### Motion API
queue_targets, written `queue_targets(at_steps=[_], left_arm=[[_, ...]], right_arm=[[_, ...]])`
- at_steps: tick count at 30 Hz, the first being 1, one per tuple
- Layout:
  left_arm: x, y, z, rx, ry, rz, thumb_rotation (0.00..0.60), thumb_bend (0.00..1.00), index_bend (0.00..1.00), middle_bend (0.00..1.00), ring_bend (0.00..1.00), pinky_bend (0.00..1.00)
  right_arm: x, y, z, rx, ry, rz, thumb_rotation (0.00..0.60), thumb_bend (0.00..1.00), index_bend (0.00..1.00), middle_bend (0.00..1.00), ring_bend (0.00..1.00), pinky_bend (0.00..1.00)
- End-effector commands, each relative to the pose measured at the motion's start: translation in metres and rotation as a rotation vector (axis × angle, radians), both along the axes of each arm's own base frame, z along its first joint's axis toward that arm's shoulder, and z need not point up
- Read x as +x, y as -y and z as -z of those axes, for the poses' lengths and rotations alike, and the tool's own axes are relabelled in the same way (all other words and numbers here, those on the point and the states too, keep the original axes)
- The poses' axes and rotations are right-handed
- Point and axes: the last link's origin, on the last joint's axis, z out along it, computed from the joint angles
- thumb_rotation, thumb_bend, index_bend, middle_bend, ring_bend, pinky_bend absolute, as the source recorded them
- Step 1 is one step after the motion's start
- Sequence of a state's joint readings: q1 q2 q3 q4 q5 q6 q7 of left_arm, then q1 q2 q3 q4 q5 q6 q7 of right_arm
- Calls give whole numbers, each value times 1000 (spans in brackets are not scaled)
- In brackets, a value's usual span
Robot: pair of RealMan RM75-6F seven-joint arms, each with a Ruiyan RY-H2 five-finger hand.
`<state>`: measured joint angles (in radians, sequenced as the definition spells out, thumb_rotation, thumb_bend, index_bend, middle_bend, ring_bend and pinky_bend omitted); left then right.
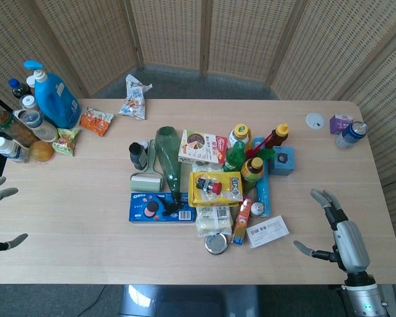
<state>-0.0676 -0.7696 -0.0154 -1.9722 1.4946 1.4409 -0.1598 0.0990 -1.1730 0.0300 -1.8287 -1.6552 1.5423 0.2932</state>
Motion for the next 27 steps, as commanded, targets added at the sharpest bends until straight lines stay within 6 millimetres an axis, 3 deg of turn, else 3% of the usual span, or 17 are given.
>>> queue_targets(at_steps=[1,10,21,27], left_arm=[[0,0,0,1,-1,-1,600,0,215,0,0,0],[0,-1,2,-8,-7,-1,600,0,215,0,0,0],[-3,-4,6,-10,-20,-20,600,0,214,0,0,0],[-4,-7,9,-16,-29,-29,600,0,214,0,0,0]], right_arm=[[-1,1,0,0,0,2,600,0,0,0,0,195],[-13,8,13,40,-9,36,600,0,0,0,0,195],[-42,39,76,229,-48,44,600,0,0,0,0,186],[-46,54,99,254,-51,49,600,0,0,0,0,186]])
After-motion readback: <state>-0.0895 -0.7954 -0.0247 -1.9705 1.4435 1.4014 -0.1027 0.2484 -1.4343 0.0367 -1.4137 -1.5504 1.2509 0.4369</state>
